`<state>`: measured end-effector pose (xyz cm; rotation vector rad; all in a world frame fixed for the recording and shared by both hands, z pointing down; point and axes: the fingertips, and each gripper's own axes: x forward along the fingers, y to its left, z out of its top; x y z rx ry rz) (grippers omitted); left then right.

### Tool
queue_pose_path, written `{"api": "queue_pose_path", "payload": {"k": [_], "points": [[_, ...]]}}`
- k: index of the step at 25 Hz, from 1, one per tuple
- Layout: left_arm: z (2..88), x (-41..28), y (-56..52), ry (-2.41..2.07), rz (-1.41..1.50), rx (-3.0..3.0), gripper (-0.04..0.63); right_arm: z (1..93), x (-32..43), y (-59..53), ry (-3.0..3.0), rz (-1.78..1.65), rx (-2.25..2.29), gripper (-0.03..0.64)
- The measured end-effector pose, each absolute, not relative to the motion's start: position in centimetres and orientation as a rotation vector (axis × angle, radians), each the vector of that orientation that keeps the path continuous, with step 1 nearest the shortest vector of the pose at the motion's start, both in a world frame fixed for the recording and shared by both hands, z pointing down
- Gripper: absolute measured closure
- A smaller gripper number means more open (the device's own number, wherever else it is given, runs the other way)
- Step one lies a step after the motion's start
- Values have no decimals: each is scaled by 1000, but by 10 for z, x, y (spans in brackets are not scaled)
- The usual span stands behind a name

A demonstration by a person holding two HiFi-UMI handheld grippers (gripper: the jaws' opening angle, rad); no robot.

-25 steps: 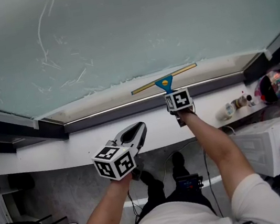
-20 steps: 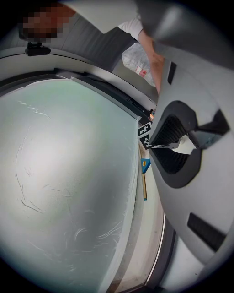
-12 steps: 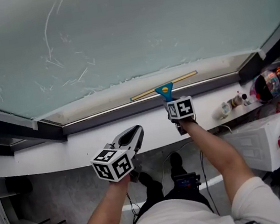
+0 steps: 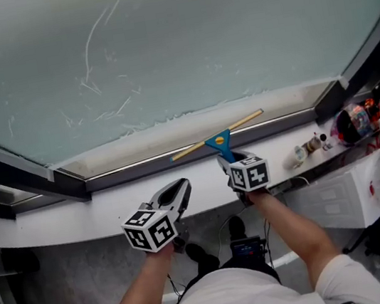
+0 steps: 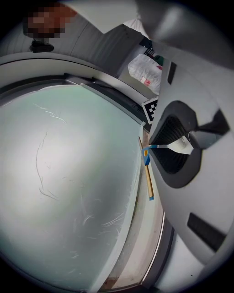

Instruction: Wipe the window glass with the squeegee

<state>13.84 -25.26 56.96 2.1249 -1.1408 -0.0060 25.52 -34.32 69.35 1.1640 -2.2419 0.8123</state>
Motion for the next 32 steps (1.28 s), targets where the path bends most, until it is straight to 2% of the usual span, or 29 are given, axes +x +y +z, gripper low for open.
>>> {"api": "queue_pose_path", "payload": {"k": [22, 32], "points": [[542, 91, -186, -1108, -76, 2230, 549, 636, 264, -269, -2178, 781, 1370, 480], [525, 101, -134, -1175, -137, 2218, 549, 592, 293, -219, -2266, 747, 1344, 480]]}}
